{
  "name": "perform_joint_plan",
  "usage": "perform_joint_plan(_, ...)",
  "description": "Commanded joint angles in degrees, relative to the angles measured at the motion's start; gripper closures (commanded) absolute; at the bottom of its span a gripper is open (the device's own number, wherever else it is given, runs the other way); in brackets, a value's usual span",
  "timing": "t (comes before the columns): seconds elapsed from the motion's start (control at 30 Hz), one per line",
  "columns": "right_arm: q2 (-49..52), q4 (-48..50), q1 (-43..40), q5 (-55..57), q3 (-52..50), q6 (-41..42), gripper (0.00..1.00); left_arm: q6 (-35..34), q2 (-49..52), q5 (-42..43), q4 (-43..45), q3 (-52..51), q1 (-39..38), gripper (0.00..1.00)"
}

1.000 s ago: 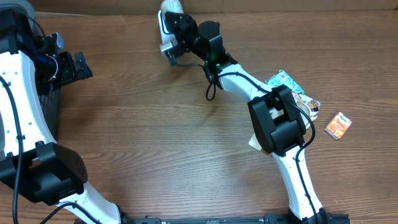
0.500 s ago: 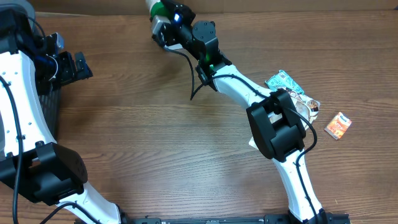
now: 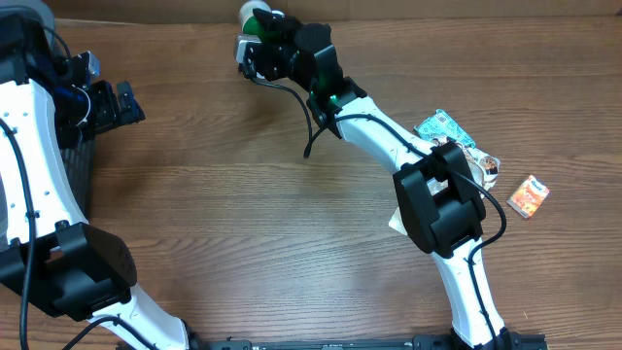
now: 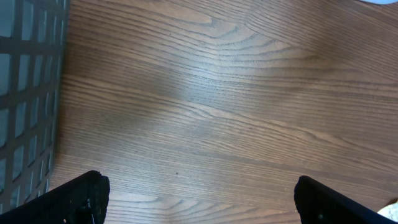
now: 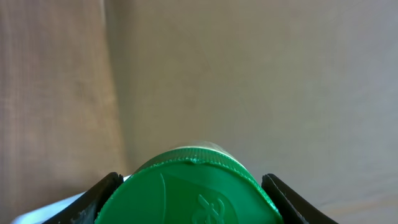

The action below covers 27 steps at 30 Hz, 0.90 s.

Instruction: Scan the item barcode

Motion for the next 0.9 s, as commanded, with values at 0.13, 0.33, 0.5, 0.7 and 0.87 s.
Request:
perform_joint_plan(0.13, 4.4, 8.6, -2.5, -0.7, 1.6, -13.9, 0.55, -0.2, 0.0, 0.7, 0.0, 0.4, -0.1, 0.01)
perform_joint_plan(0.33, 6.0, 8.6, -2.5, -1.0, 1.9, -20.9, 0.54, -0.2, 0.0, 0.7, 0.0, 0.4, -0.1, 0.01)
perform_joint_plan(0.5, 6.6, 8.5, -2.5, -2.2, 1.9, -21.4, 0.53, -0.2, 0.0, 0.7, 0.0, 0.4, -0.1, 0.01)
perform_joint_plan(0.7, 9.0, 8.2, -2.5, -1.9, 1.9, -32.5, 0.53, -0.2, 0.0, 0.7, 0.0, 0.4, -0.1, 0.00)
perform_joint_plan(0.87, 9.6, 8.2, -2.4, -1.7, 1.9, -33.1, 0.50, -0.2, 0.0, 0.7, 0.0, 0.4, -0.1, 0.00)
